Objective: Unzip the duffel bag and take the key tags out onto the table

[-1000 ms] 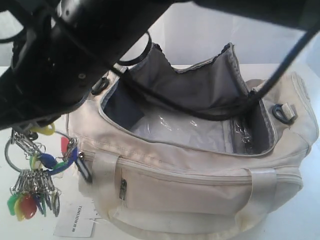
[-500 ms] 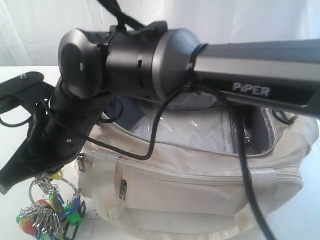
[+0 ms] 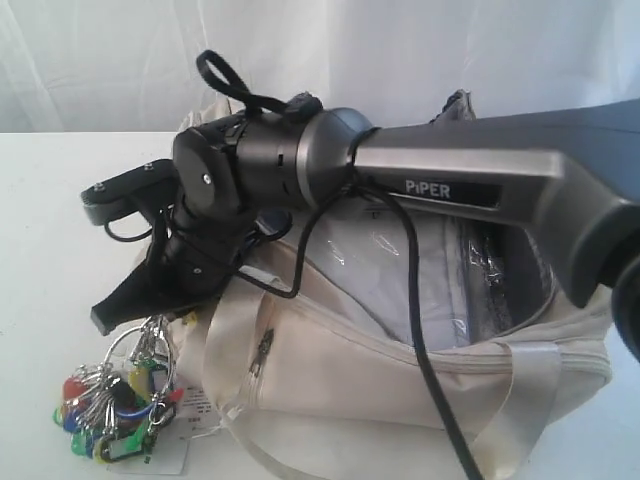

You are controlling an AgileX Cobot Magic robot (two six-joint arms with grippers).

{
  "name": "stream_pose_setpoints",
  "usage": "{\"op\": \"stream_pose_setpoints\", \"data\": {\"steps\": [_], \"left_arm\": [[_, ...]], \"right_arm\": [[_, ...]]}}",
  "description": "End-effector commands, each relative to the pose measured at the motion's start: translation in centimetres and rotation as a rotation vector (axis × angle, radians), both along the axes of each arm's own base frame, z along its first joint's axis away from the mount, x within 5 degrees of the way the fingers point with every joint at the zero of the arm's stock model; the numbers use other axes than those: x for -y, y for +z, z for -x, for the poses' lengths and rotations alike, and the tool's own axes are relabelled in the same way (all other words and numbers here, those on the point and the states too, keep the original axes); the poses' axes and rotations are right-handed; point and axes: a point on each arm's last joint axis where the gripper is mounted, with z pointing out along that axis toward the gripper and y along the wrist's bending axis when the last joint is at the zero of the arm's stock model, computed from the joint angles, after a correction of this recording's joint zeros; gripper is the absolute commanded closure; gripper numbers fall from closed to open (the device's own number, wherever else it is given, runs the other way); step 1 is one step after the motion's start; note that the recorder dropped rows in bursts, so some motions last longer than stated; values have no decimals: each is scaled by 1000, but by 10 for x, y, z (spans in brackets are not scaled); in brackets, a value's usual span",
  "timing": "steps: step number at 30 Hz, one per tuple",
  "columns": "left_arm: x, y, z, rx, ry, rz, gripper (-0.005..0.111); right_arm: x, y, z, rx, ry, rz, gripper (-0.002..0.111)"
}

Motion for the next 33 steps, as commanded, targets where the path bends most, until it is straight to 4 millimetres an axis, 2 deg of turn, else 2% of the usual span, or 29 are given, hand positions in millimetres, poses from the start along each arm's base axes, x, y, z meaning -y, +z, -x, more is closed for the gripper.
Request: {"op": "stream_pose_setpoints", "data": {"steps": [1, 10, 18, 21, 22, 23, 24, 27, 30, 33], "left_arm": [[1, -1, 1, 6, 0, 22, 107], [2, -1, 0, 8, -12, 35, 107], [3, -1, 1, 6, -14, 36, 107], [3, -1, 1, 6, -14, 36, 107], [3, -1, 1, 6, -14, 36, 107], [3, -1, 1, 6, -14, 36, 107], [3, -1, 0, 8, -15, 36, 107], [3, -1, 0, 8, -15, 36, 107], [3, -1, 0, 7, -15, 39, 107], [3, -1, 0, 7, -15, 39, 107]], "right_arm": [[10, -1, -7, -10, 3, 12, 108], [-22, 2, 21, -23, 111, -57, 108], [-29, 2, 25, -3, 123, -73, 107], [-29, 2, 25, -3, 123, -73, 95], [-29, 2, 25, -4, 121, -74, 88], [-29, 2, 25, -5, 119, -74, 75], [-29, 2, 25, -3, 119, -75, 68], [-29, 3, 25, 1, 121, -74, 56], [-25, 19, 27, 29, 127, -86, 55], [-16, 63, 36, 112, 169, -131, 56]]}}
